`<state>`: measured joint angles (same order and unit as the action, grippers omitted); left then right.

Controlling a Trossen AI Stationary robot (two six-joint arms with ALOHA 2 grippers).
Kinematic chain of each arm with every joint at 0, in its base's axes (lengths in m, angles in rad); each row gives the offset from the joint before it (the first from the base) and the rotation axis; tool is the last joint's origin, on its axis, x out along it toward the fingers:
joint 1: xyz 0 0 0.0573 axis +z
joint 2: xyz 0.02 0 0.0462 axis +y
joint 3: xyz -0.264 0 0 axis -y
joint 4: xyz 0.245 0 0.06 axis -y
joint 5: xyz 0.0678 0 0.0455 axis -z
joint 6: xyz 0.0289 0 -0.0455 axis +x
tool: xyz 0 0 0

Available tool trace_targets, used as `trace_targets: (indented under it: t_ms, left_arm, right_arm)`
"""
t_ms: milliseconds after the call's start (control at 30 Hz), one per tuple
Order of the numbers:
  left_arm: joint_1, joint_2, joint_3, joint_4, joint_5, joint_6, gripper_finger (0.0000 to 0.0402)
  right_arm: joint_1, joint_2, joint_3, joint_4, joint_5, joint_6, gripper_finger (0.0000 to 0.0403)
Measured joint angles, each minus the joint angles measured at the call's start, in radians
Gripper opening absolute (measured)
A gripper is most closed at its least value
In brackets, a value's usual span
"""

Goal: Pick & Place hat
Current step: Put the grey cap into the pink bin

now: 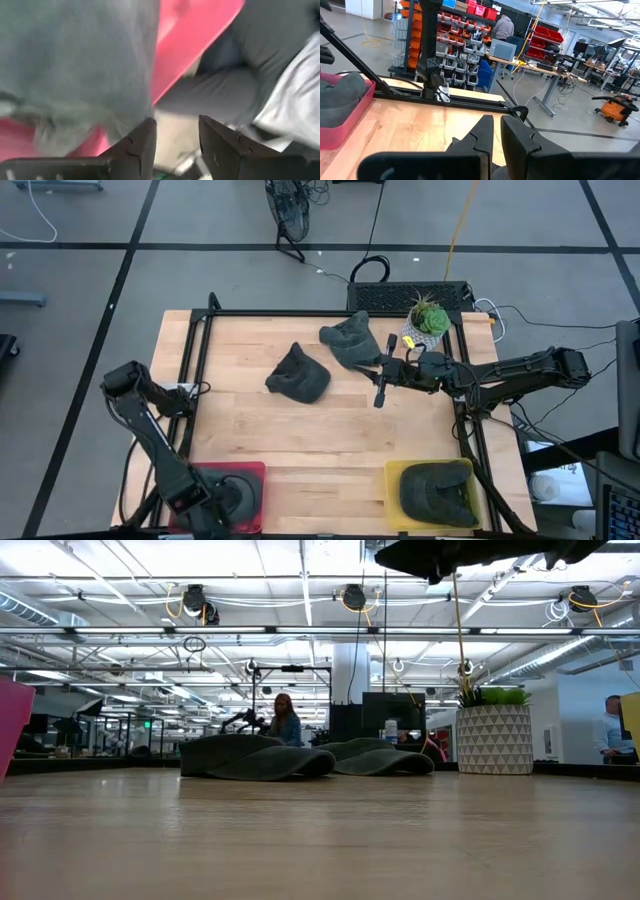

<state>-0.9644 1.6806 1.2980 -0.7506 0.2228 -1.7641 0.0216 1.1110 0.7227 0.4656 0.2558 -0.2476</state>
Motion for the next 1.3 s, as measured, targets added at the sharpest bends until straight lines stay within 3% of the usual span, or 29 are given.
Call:
trace_targets:
  t_ms: [167,467,633,767,933,1167,1300]
  left_arm:
    - [-0.007,0.049,0.0,-0.012,0.042,0.032,0.015]
    - [-0.017,0.082,0.001,-0.188,0.148,0.034,0.015]
    - [-0.018,0.082,0.001,-0.183,0.145,0.028,0.015]
    - [-0.018,0.082,0.0,-0.109,0.085,0.03,0.015]
    - [-0.021,0.088,0.0,-0.153,0.041,0.035,0.015]
    - [-0.007,0.054,-0.001,-0.193,0.238,0.08,0.015]
    - [0.01,-0.013,0.0,-0.197,0.236,0.048,0.0149]
  right_arm:
    - [0.0,0.0,0.0,0.001,0.0,-0.003,0.0022]
    - [0.0,0.0,0.0,0.001,0.0,-0.002,0.0022]
    - [0.0,0.0,0.0,0.001,0.0,-0.002,0.0022]
    - [0.0,0.0,0.0,0.001,0.0,-0.001,0.0022]
    - [0.0,0.0,0.0,0.001,0.0,-0.001,0.0022]
    - [0.0,0.0,0.0,0.001,0.0,-0.001,0.0022]
    - [0.0,0.0,0.0,0.002,0.0,-0.001,0.0022]
